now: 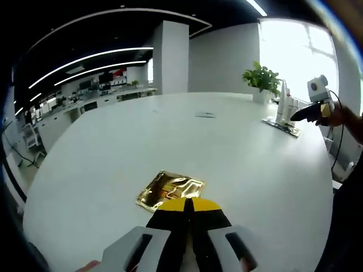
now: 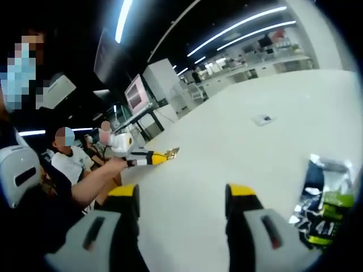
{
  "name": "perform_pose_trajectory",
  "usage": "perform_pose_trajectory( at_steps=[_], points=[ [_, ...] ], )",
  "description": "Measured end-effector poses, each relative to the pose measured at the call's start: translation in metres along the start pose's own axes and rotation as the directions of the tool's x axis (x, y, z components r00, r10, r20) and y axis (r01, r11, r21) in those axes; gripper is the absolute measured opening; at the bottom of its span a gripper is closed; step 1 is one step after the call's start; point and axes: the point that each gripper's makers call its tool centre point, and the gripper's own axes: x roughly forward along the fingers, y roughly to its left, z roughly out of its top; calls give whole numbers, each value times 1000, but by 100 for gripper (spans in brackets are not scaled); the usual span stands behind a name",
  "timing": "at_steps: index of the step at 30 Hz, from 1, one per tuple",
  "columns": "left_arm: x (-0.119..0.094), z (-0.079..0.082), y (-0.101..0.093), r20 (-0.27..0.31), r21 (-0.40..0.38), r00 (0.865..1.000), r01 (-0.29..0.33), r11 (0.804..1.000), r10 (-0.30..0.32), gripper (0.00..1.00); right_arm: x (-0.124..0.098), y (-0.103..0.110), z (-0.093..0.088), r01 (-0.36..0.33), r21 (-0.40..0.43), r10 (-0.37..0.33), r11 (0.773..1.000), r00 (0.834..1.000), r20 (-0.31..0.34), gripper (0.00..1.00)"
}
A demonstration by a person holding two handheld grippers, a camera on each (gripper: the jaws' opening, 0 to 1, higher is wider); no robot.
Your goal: Arrange the skincare products in the storage area until every visible bottle or jar stands upright without overlapping.
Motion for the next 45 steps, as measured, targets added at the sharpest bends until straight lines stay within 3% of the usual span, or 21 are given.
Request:
perform_pose_trajectory(
  at_steps=[5, 14, 20, 29, 45],
  points=[
    [-1, 0, -1, 33, -26, 999, 29, 999, -28, 0, 19, 2, 5, -17, -13, 17, 1000, 1000, -21, 62],
    [-2, -1, -2, 5, 0, 998, 60, 998, -60, 0, 62, 5, 17, -48, -41, 45, 998, 997, -64, 62],
    [-3, -2, -1, -3, 25, 991, 136, 990, -136, 0, 84, 7, 19, -65, -39, 62, 997, 994, -89, 62],
    [2, -3, 8, -43, 59, 972, 232, 971, -230, 0, 97, 4, 24, -75, -35, 71, 997, 992, -105, 62],
    [3, -6, 9, -72, 78, 967, 250, 965, -244, 0, 125, 0, 36, -121, -55, 113, 991, 987, -117, 61]
  ],
)
